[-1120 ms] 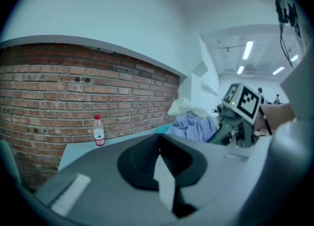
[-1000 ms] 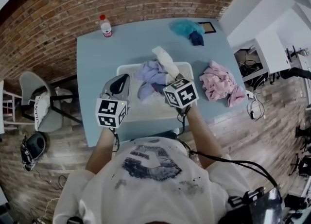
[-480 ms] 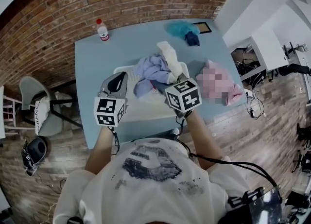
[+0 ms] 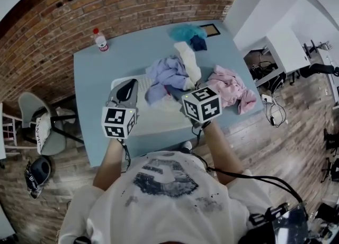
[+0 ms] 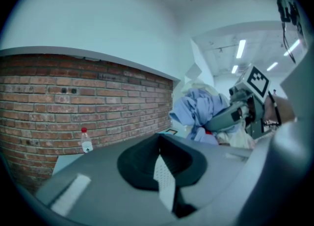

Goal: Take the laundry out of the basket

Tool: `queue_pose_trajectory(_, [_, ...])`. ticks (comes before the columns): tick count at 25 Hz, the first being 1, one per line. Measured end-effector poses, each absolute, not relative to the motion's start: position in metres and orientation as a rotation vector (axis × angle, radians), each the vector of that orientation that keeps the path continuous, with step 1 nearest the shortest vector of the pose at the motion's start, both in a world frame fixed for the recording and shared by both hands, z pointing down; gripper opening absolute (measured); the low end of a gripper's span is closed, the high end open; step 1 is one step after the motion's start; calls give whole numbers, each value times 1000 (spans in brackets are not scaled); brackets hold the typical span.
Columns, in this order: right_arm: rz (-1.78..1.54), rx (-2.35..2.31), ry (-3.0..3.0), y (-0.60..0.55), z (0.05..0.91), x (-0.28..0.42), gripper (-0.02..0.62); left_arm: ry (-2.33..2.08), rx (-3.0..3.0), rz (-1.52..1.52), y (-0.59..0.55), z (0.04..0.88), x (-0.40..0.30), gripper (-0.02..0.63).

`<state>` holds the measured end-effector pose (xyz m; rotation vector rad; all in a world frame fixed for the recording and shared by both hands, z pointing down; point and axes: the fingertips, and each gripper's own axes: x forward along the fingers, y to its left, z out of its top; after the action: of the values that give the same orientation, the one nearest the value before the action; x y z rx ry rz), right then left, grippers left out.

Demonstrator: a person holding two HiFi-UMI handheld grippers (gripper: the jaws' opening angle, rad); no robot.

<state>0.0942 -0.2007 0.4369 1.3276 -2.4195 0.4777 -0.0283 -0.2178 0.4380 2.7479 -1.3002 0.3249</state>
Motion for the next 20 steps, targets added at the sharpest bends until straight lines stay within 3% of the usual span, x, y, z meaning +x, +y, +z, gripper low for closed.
queue_pose_trajectory(8, [395, 1360, -2444, -197, 418, 130, 204, -1314, 2760, 308, -218, 427, 10, -9])
queue_pose_trajectory(20, [391, 1372, -2470, -196, 414, 134, 204, -1344, 2763, 304, -219, 421, 15, -9])
